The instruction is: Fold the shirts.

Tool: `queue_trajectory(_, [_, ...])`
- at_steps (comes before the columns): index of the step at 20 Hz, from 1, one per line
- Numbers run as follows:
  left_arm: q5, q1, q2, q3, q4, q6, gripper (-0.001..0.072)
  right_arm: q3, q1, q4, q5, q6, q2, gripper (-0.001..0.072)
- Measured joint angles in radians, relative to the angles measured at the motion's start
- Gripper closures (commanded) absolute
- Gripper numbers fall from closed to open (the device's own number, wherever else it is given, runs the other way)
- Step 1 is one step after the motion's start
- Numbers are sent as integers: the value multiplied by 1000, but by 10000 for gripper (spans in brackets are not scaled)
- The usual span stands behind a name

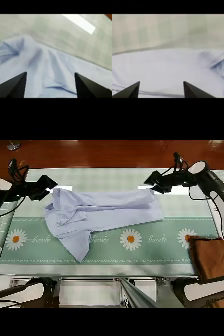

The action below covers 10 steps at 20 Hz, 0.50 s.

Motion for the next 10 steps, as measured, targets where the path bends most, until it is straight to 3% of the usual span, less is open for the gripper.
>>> queue_trajectory(3, [-197,90,-15,71,30,64,5,105,-93,24,133,-8,-7,86])
queue_trajectory(6, [-395,244,18,55,71,111,5,138,-208,-130,342,-20,48,86])
queue_trajectory(8, [-491,344,74,-55,85,128,5,68,-270,-271,430,-26,110,87])
queue_trajectory(10, [-527,433,146,-220,90,140,6,-87,-314,-314,417,-25,196,87])
